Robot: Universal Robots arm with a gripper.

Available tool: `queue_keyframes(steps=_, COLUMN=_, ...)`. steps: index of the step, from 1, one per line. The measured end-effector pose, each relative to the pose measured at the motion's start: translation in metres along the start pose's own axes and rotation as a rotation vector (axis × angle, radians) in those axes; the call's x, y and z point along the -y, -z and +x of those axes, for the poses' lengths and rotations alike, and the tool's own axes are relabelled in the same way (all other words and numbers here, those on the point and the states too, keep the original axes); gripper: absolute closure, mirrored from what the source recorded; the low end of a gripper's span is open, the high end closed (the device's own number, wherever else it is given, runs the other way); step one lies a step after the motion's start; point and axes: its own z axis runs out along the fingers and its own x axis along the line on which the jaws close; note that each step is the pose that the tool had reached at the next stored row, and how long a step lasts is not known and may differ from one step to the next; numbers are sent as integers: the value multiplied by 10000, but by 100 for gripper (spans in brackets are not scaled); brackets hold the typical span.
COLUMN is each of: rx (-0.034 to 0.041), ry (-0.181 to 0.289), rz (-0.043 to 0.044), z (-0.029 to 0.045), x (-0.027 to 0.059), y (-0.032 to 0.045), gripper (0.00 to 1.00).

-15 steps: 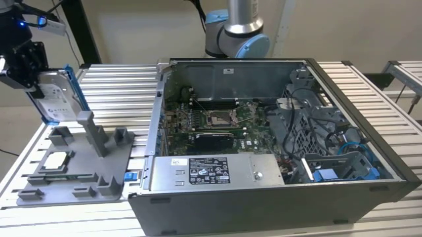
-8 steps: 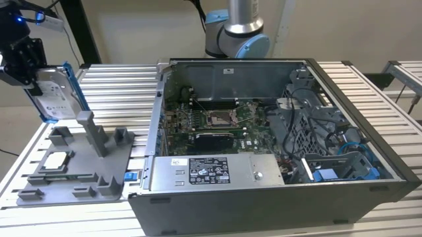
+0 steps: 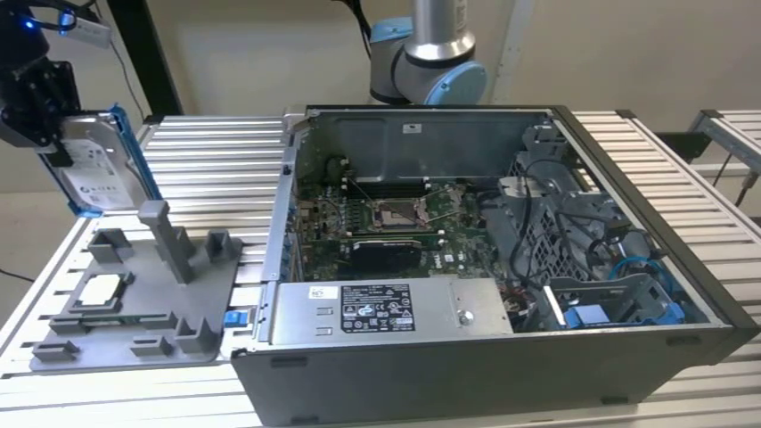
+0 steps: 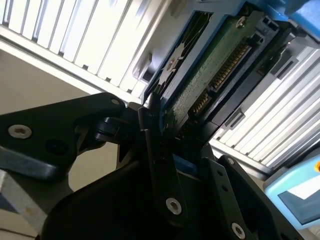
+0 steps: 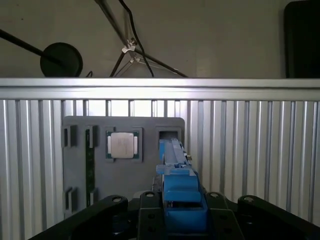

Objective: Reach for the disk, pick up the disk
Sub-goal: 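Pick up the disk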

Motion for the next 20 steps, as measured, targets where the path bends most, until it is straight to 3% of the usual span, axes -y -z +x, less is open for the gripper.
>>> queue_keyframes(steps=20, rx=-1, ry=6, rz=0, z=0, x=-6, y=308, gripper=100)
